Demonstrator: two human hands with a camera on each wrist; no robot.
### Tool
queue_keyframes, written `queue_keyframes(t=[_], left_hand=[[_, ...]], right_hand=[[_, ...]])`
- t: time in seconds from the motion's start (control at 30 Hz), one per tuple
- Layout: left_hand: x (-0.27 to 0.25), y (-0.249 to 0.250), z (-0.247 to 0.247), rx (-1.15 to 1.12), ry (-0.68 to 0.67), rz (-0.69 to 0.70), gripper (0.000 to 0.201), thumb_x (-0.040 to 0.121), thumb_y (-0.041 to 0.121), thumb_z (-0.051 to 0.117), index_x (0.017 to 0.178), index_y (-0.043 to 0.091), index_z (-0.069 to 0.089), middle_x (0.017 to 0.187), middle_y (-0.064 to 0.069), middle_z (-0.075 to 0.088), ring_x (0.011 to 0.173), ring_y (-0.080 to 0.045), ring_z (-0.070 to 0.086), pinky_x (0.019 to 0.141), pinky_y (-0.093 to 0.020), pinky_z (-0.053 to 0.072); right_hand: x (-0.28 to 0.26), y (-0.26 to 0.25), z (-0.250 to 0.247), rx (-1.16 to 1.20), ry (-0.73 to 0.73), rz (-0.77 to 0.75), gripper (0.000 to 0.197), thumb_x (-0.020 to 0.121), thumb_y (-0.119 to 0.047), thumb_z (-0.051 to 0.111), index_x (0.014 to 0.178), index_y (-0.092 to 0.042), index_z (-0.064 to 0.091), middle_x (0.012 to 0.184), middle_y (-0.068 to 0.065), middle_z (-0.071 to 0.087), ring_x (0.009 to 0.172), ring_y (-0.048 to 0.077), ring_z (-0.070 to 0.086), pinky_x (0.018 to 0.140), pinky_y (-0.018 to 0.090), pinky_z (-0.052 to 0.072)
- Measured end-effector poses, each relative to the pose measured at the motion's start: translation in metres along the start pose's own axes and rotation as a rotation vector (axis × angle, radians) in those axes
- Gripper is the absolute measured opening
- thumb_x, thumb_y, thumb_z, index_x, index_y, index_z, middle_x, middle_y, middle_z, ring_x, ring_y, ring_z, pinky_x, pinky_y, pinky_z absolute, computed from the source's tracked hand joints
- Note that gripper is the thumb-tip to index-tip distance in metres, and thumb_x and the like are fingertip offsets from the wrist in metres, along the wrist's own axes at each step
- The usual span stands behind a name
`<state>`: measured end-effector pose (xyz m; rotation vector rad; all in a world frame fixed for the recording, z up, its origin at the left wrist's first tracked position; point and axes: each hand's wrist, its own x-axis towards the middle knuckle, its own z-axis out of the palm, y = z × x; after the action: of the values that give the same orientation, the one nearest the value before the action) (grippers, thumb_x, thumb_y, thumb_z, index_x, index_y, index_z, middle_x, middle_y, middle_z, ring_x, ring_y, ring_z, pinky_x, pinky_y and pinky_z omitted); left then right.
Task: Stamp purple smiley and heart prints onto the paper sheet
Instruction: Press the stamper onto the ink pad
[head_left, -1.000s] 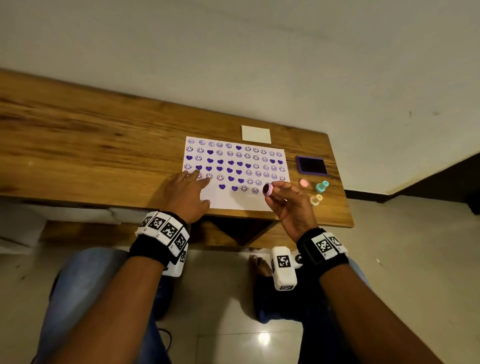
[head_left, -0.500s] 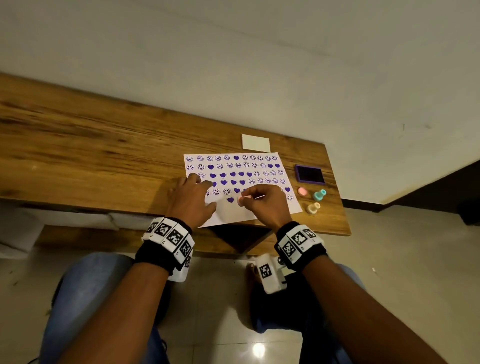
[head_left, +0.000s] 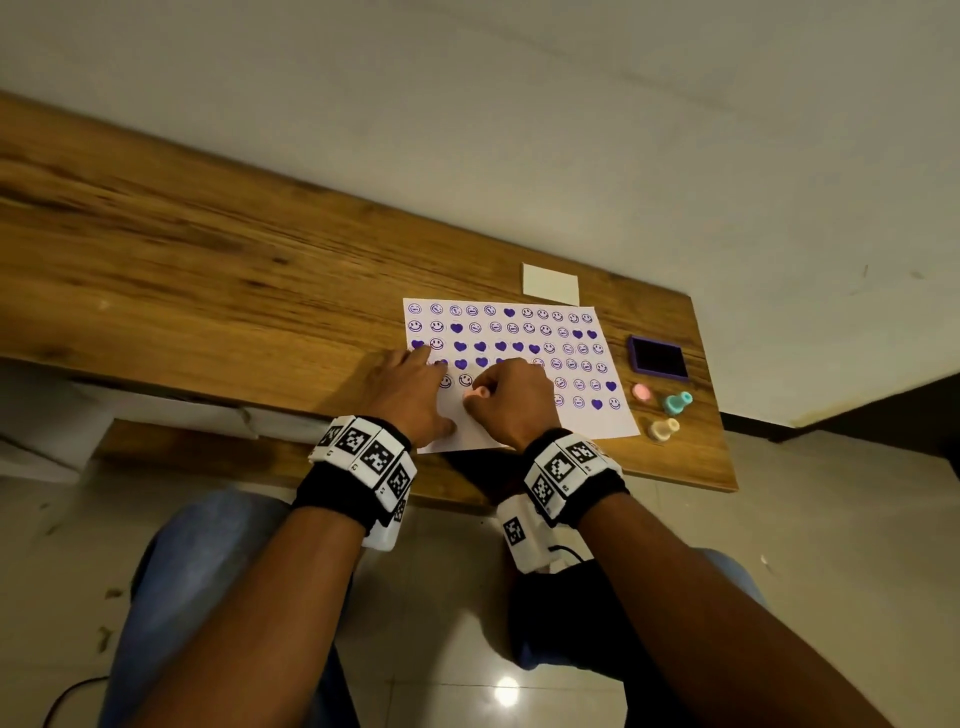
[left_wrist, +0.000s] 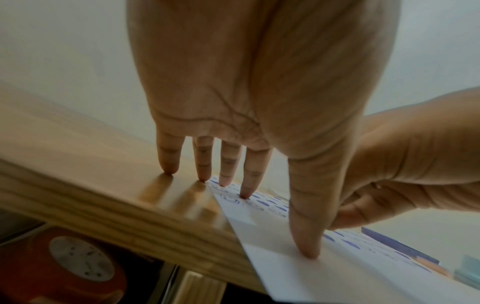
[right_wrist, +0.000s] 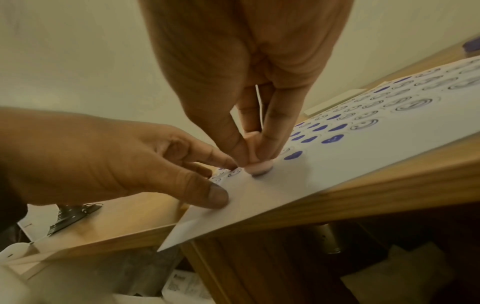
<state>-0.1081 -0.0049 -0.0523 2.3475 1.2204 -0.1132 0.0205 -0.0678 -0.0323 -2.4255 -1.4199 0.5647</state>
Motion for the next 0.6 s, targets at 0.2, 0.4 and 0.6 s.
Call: queue_keyframes(t=[0.2, 0.4, 0.6], left_hand=[[0.001, 0.001, 0.002, 0.02, 0.014, 0.002, 0.078, 0.076, 0.047, 0.072, 0.143, 0.021, 0.039, 0.152, -0.003, 0.026, 0.138, -0.027, 0.022, 0.111, -0.042, 0.026], [0.003, -0.001, 0.004, 0.011, 0.01, -0.005, 0.078, 0.075, 0.048, 0.074, 0.141, 0.023, 0.042, 0.152, -0.002, 0.027, 0.138, -0.028, 0.022, 0.112, -0.043, 0.026], [0.004, -0.003, 0.005, 0.019, 0.006, -0.008, 0.077, 0.069, 0.049, 0.078, 0.135, 0.022, 0.049, 0.149, -0.003, 0.032, 0.134, -0.031, 0.028, 0.11, -0.045, 0.028]], right_hand=[[0.008, -0.014, 0.003, -0.163, -0.039, 0.025, 0.027, 0.082, -0.02, 0.069, 0.107, -0.01, 0.072, 0.11, 0.009, 0.07, 0.106, 0.028, 0.062, 0.089, 0.031, 0.044], [0.016, -0.03, -0.005, -0.292, -0.071, -0.011, 0.034, 0.085, -0.021, 0.07, 0.111, -0.004, 0.057, 0.115, 0.014, 0.064, 0.11, 0.031, 0.059, 0.083, 0.033, 0.044], [0.019, -0.036, -0.005, -0.321, -0.058, -0.03, 0.042, 0.088, -0.032, 0.069, 0.117, -0.004, 0.057, 0.122, 0.015, 0.063, 0.116, 0.031, 0.058, 0.085, 0.033, 0.046]])
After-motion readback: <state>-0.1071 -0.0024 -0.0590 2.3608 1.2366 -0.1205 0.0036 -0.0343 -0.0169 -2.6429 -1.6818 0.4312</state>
